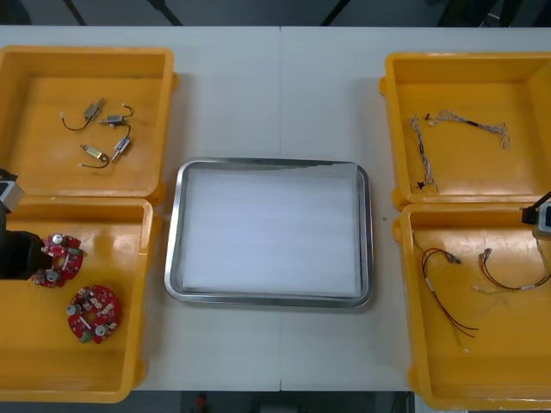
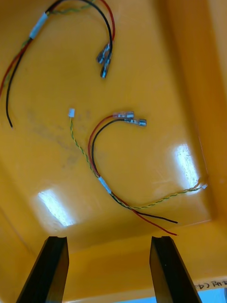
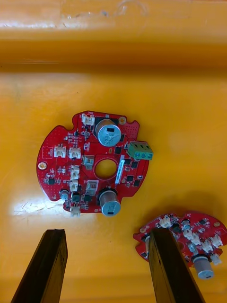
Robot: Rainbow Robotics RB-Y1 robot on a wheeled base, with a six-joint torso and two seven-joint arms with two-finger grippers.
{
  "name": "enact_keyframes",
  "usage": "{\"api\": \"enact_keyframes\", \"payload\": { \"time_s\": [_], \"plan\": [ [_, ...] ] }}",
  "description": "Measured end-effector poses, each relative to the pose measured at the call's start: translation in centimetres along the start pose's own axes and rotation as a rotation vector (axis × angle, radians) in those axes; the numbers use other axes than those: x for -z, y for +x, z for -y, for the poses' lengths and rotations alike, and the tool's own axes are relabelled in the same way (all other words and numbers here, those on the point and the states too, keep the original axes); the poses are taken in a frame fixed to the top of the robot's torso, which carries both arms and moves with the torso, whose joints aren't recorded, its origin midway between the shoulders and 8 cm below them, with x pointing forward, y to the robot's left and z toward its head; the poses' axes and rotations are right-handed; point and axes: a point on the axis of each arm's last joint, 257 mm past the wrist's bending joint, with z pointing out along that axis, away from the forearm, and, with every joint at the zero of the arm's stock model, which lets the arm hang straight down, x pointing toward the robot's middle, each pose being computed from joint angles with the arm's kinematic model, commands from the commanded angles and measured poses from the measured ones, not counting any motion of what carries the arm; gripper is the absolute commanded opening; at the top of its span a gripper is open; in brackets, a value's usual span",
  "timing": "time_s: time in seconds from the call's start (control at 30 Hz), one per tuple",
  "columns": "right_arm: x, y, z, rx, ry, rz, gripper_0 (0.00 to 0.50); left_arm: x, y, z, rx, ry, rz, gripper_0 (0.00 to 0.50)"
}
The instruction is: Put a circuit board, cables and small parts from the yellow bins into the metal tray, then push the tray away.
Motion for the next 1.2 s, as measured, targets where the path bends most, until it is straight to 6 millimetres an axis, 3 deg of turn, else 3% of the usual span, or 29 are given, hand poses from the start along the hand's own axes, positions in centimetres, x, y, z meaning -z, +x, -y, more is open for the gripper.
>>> {"api": "enact_keyframes", "payload": {
  "time_s": [0.3, 0.57, 0.73, 1.0, 1.2],
  "plan": [
    [-1.3, 1.1, 1.7, 0.16, 0.027, 0.043, 0.5, -2.3, 1.9, -0.6, -0.035, -0.021, -0.01, 0.5],
    [-2.6, 1.3, 2.6, 0.118, 0.097, 0.085, 0.5, -4.0, 3.0, -0.2, -0.012, -0.046, -0.009, 0.5],
    [-3.4, 2.1, 2.2, 0.102, 0.113, 0.084, 0.5, -4.0, 2.3, 0.0, 0.087, -0.05, 0.006, 0.5],
    [-4.3, 2.7, 2.0, 0.092, 0.14, 0.088, 0.5, -3.8, 1.5, 0.1, 0.08, -0.054, 0.025, 0.5],
    [-6.5, 2.9, 2.2, 0.07, 0.162, 0.106, 0.5, -4.0, 1.5, 0.4, 0.081, -0.047, 0.027, 0.5]
  ]
}}
